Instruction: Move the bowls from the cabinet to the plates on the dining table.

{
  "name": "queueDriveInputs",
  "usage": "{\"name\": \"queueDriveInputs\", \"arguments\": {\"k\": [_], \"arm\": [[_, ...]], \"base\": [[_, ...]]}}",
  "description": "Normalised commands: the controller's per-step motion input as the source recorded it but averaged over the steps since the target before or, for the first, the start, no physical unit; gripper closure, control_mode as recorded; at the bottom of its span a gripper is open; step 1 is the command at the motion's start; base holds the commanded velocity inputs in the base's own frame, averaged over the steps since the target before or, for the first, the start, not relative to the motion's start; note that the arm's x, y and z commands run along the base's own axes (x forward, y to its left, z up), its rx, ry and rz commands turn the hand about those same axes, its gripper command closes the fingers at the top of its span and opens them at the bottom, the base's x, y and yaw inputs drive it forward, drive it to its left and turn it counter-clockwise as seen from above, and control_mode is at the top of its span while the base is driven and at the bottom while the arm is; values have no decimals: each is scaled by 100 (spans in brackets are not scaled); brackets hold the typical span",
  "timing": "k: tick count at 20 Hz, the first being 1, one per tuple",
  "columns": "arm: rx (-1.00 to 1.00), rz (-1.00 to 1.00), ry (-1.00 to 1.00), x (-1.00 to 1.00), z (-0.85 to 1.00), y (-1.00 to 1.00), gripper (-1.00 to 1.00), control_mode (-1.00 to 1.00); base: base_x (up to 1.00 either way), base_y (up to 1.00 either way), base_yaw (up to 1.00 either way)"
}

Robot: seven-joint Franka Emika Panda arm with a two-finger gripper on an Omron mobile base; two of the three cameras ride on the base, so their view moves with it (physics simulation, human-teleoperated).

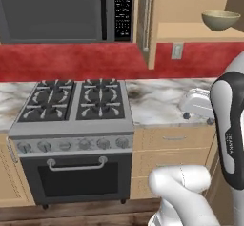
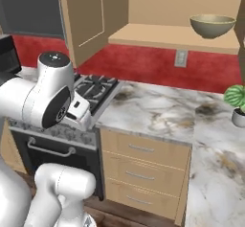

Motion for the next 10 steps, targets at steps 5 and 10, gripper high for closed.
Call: {"name": "queueDriveInputs", "arguments": {"k": [5, 10], "arm": [[0, 0, 0, 0, 0, 0, -100, 100], [0, 0, 0, 0, 0, 0, -100, 100]], "base": [[95, -43, 0], [71, -88, 0]]}}
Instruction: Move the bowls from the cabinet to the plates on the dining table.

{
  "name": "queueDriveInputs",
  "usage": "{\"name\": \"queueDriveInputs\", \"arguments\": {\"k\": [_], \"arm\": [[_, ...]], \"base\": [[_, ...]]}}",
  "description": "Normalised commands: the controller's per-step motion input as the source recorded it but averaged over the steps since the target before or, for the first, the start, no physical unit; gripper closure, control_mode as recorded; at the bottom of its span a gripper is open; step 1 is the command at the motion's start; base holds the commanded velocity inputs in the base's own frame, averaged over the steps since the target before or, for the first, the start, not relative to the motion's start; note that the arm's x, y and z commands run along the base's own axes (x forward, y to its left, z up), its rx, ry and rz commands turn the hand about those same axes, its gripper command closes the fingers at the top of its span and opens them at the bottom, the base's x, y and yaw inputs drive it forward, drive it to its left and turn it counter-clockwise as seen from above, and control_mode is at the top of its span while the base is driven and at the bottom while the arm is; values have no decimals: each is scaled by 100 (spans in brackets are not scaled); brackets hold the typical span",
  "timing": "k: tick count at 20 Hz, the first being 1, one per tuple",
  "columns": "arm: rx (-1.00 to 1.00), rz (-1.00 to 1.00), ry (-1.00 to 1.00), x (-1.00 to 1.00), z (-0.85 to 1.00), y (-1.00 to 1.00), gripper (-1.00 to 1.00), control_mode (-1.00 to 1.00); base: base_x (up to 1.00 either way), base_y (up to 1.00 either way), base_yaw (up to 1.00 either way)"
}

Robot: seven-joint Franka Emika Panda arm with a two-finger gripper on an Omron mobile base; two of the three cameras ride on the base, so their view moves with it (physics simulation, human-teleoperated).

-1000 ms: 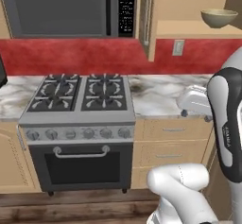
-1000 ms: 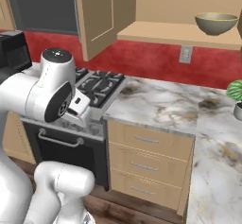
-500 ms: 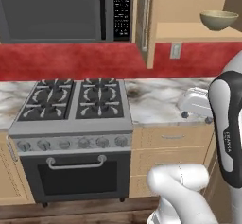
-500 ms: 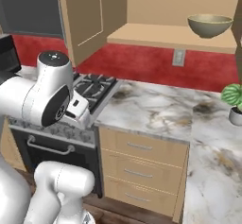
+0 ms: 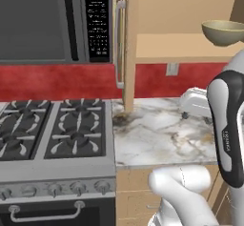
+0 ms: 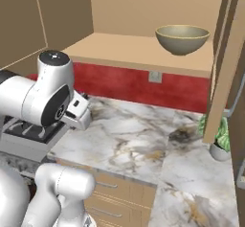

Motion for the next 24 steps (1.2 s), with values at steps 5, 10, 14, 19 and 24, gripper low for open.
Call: {"name": "queueDriveInputs", "arguments": {"k": [5, 10, 14, 19, 24], "arm": [[0, 0, 0, 0, 0, 0, -100, 100], [0, 0, 0, 0, 0, 0, -100, 100], [0, 0, 0, 0, 0, 0, -100, 100], [0, 0, 0, 0, 0, 0, -100, 100], [0, 0, 0, 0, 0, 0, -100, 100]], "base": [[31, -51, 0], [0, 0, 0], [0, 0, 0], [0, 0, 0], [0, 0, 0]]}}
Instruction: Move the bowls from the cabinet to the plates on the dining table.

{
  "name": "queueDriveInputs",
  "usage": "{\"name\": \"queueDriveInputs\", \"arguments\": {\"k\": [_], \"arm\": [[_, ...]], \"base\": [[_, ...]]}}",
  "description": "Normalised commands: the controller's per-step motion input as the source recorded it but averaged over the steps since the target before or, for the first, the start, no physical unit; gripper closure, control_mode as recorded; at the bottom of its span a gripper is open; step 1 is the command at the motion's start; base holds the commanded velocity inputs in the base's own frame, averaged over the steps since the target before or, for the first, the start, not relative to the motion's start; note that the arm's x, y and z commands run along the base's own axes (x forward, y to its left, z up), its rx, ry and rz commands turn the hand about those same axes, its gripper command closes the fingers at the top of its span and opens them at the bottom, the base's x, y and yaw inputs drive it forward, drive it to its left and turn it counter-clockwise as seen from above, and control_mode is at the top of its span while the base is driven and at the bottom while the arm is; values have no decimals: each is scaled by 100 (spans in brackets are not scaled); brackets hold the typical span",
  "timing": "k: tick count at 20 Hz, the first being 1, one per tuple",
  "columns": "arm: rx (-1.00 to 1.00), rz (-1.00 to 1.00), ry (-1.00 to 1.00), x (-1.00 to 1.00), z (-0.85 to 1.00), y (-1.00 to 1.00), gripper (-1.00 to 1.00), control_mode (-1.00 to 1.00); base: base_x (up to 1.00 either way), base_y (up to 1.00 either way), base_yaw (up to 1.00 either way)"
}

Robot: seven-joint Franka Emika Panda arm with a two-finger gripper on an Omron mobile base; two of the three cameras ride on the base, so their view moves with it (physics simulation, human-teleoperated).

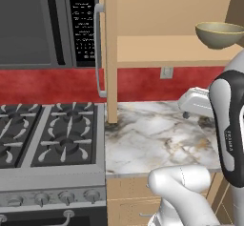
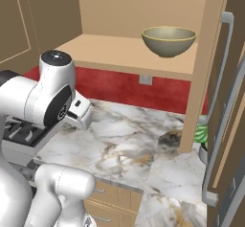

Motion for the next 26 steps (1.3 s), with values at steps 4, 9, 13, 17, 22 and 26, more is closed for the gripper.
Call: {"name": "queueDriveInputs", "arguments": {"k": [4, 9, 13, 17, 22, 26], "arm": [[0, 0, 0, 0, 0, 0, -100, 100], [0, 0, 0, 0, 0, -16, -100, -100], [0, -5, 0, 0, 0, -49, -100, -100], [0, -14, 0, 3, 0, -21, -100, -100], [0, -14, 0, 0, 0, -1, -100, -100], [0, -18, 0, -12, 0, -11, -100, -100]], "base": [[0, 0, 0], [0, 0, 0], [0, 0, 0], [0, 0, 0], [0, 0, 0], [0, 0, 0]]}}
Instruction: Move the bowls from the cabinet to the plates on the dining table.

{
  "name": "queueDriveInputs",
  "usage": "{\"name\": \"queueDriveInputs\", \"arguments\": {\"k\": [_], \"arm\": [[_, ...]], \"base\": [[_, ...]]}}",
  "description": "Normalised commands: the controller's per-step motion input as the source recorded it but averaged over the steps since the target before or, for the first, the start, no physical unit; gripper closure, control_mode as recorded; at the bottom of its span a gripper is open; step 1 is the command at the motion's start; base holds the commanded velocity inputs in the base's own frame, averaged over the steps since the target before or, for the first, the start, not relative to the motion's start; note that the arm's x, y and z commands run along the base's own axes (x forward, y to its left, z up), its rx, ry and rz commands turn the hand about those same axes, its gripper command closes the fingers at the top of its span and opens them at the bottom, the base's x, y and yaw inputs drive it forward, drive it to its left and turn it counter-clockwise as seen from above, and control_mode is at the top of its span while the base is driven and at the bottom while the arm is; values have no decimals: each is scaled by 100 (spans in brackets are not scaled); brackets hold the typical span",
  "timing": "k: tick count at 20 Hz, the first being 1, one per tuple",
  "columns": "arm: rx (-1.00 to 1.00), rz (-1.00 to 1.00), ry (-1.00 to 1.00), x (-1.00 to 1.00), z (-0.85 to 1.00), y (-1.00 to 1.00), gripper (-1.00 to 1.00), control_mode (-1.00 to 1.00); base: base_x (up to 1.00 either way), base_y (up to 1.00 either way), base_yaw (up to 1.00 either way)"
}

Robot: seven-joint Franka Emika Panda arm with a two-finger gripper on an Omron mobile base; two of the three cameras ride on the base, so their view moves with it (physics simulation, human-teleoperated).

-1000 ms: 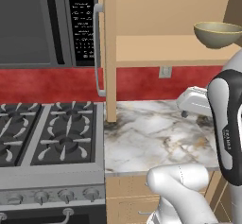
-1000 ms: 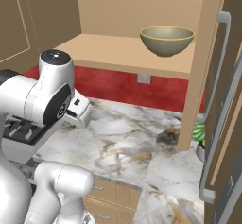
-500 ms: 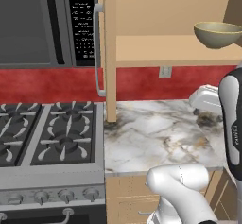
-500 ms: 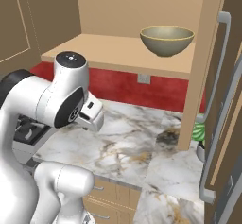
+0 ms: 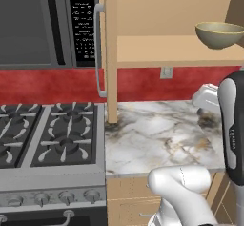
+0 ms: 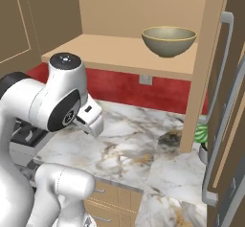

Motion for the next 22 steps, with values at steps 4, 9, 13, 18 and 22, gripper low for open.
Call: {"name": "queueDriveInputs", "arguments": {"k": [4, 9, 13, 18, 22], "arm": [[1, -10, -6, -30, 2, -9, -100, -100], [0, 0, -23, -51, 33, -15, -100, -100], [-1, 0, -15, -44, 57, -7, -100, -100], [-2, 0, -1, -29, 77, -3, -100, -100], [0, 0, 12, -7, 71, -2, -100, -100]], "base": [[0, 0, 0], [0, 0, 0], [0, 0, 0], [0, 0, 0], [0, 0, 0]]}}
